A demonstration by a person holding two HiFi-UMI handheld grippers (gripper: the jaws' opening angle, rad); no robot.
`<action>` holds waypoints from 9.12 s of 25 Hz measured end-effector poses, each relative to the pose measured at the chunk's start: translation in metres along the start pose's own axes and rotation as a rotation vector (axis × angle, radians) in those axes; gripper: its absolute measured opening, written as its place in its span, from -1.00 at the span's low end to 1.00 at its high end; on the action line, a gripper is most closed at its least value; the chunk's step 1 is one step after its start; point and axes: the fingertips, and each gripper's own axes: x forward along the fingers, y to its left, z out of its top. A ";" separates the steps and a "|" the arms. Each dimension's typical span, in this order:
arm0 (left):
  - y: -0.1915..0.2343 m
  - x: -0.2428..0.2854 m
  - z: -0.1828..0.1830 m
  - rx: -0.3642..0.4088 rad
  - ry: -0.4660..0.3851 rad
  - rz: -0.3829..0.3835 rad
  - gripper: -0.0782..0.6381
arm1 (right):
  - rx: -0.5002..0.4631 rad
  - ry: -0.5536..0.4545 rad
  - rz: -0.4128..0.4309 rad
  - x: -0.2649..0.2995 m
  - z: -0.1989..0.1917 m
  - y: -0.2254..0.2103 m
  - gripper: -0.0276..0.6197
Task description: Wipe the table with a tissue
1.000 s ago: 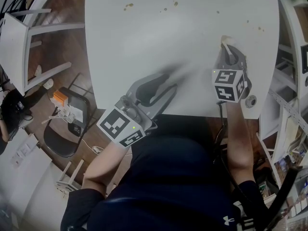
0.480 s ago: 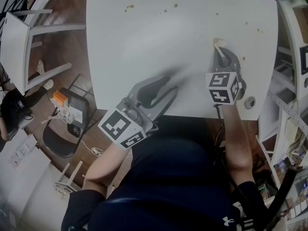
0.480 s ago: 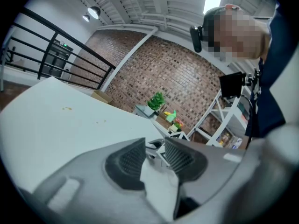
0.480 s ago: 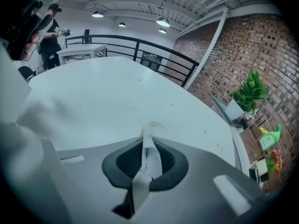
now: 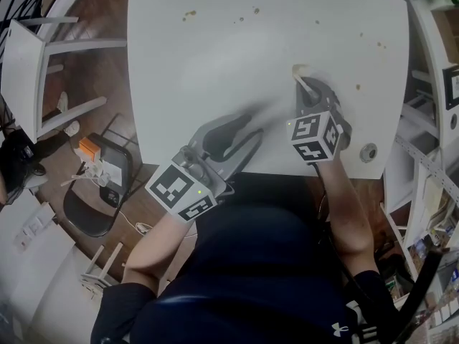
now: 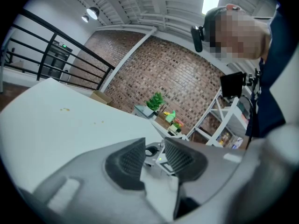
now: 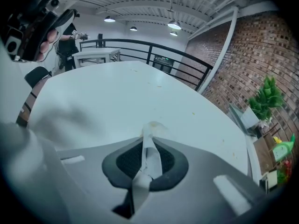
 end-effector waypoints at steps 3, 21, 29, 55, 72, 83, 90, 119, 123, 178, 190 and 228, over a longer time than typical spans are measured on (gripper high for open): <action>-0.004 0.003 0.000 0.005 0.002 -0.005 -0.42 | -0.019 -0.003 0.020 -0.002 -0.001 0.006 -0.88; -0.013 0.005 -0.003 -0.004 -0.011 0.000 -0.43 | 0.036 0.088 -0.110 0.007 -0.030 -0.082 -0.88; -0.007 -0.004 -0.001 -0.005 -0.009 0.005 -0.43 | 0.086 0.116 -0.137 0.007 -0.037 -0.102 -0.88; -0.031 0.021 -0.011 0.019 0.038 -0.054 -0.43 | 0.201 -0.140 0.109 -0.035 -0.004 -0.007 -0.88; -0.088 0.086 -0.039 0.045 0.098 -0.156 -0.43 | 0.348 -0.100 -0.123 -0.082 -0.104 -0.114 -0.88; -0.083 0.096 -0.041 0.044 0.112 -0.146 -0.42 | 0.408 -0.089 -0.200 -0.080 -0.129 -0.142 -0.88; -0.076 0.096 -0.042 0.030 0.114 -0.136 -0.43 | 0.446 -0.098 -0.235 -0.070 -0.133 -0.151 -0.88; -0.044 0.055 -0.024 0.010 0.081 -0.088 -0.43 | 0.425 0.028 -0.214 -0.039 -0.128 -0.125 -0.88; -0.041 0.051 -0.021 0.008 0.075 -0.084 -0.43 | 0.417 0.029 -0.207 -0.035 -0.121 -0.124 -0.88; -0.029 0.022 -0.011 -0.008 0.039 -0.056 -0.43 | 0.432 0.041 -0.155 -0.014 -0.099 -0.118 -0.88; -0.022 -0.001 -0.001 0.006 0.025 -0.054 -0.42 | 0.397 0.011 -0.074 -0.009 -0.059 -0.061 -0.88; -0.108 -0.010 0.032 0.114 -0.111 -0.059 -0.24 | 0.911 -0.941 0.910 -0.240 0.090 -0.005 -0.88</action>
